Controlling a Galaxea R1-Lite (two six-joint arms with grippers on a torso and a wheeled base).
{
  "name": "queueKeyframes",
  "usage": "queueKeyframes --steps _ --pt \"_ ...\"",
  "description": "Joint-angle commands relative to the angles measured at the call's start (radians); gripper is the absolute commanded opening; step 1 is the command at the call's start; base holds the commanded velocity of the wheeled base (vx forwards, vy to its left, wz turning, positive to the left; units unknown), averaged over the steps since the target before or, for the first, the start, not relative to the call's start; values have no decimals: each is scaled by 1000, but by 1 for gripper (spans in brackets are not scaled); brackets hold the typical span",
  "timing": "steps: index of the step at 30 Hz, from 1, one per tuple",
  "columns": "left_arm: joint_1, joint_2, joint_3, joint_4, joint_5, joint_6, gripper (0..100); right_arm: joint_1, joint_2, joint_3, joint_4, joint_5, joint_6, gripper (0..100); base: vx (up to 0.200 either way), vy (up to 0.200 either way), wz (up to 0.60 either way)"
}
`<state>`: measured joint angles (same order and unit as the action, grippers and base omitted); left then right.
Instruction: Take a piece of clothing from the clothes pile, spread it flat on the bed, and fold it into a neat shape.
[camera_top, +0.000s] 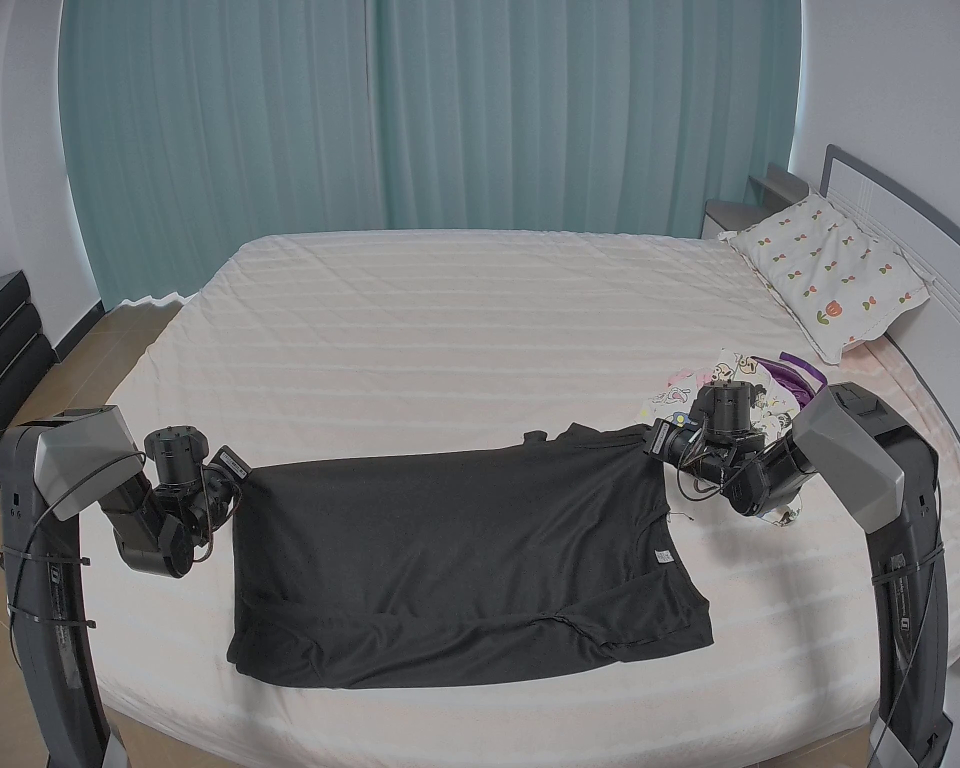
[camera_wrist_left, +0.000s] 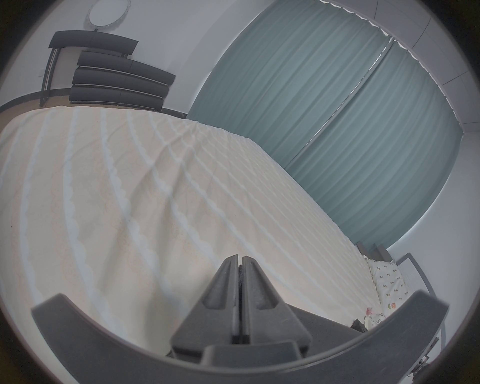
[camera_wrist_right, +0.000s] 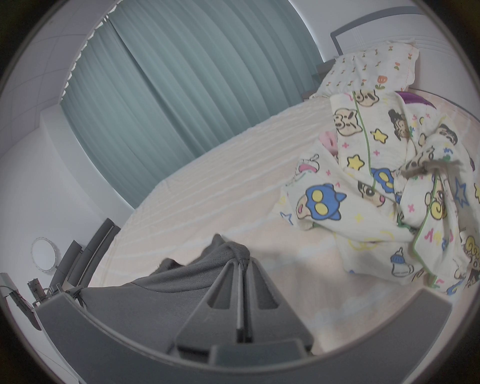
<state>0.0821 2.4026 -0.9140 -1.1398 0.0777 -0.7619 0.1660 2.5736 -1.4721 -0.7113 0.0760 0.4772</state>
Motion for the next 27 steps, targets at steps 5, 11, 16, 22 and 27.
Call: queueKeyframes --steps 5,11,16,22,27 --pt "24 -45 49 2 -1 1 0 -2 -36 98 -114 5 1 0 0 0 0" --pt "19 -46 64 12 -2 1 0 -2 -55 171 -186 7 0 0 0 0 0" --pt "18 -65 127 3 -9 39 0 -5 -122 294 -224 82 -6 0 0 0 0" --pt "18 -95 248 -6 -22 69 0 -6 -168 403 -228 94 -26 0 0 0 0" --pt "18 -95 359 -66 -58 95 0 -6 -184 506 -229 99 -71 0 0 0 0"
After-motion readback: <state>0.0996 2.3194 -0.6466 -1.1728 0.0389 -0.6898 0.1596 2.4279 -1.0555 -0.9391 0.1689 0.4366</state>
